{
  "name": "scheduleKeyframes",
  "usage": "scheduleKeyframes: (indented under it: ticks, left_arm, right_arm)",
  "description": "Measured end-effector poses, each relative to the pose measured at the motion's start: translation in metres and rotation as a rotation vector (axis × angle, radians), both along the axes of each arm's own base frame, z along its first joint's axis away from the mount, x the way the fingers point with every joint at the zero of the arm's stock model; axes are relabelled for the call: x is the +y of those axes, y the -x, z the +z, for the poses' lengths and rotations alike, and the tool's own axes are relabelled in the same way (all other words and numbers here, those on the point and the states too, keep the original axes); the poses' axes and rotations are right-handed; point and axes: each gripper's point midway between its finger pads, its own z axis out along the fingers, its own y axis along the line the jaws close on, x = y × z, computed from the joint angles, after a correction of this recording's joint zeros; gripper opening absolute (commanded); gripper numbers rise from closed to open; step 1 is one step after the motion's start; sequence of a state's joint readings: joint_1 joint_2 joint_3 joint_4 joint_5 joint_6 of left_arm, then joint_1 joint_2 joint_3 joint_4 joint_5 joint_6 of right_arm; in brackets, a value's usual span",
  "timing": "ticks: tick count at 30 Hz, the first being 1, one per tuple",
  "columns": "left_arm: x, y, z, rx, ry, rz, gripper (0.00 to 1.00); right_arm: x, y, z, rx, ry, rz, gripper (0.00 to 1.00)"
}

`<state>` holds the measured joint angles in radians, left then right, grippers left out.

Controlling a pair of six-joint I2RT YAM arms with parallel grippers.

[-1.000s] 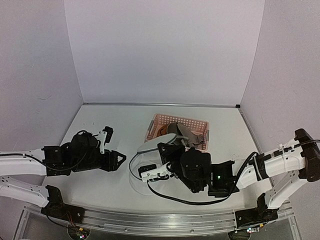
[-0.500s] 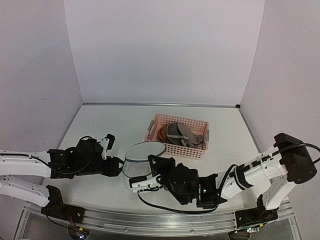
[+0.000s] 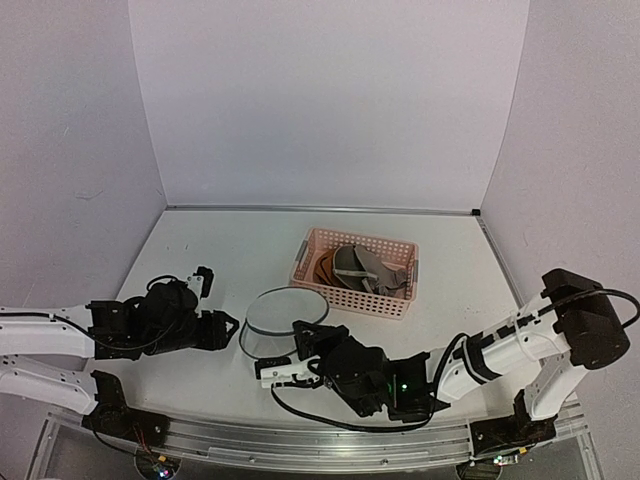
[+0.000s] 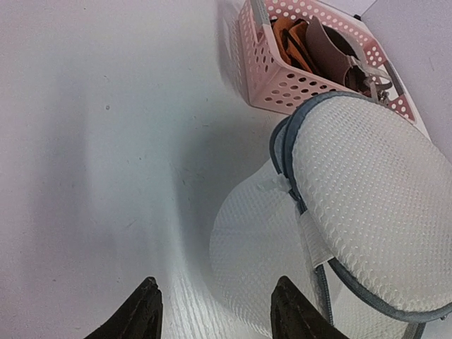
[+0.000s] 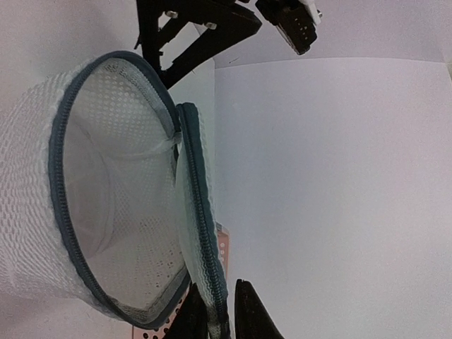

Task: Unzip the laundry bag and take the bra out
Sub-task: Close the laundry bag lid on the laundry bag.

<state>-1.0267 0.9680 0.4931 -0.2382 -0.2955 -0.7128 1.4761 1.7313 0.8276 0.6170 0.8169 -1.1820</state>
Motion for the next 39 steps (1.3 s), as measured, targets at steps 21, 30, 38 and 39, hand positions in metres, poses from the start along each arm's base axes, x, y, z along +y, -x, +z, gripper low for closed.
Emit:
scheduleKeyframes:
  ticks: [21,30,38,39]
  left_arm:
    - [0.022,-0.008,-0.004,-0.031,-0.082,0.089,0.53]
    - [0.011,-0.020,0.035,-0.122,-0.083,0.062,0.54]
    - [-0.020,-0.025,0.054,-0.154,-0.079,-0.048,0.52]
    - [-0.024,-0.024,0.050,-0.144,-0.083,-0.069,0.52]
  right_arm:
    - [-0.002,0.042,-0.004,0.292,-0.126,0.102,0.51]
    - [-0.011,0.054,0.013,0.424,-0.216,0.156,0.55]
    - [-0.007,0.029,0.025,0.617,-0.298,0.103,0.42]
    - [-0.006,0.023,0.031,0.641,-0.329,0.094,0.39]
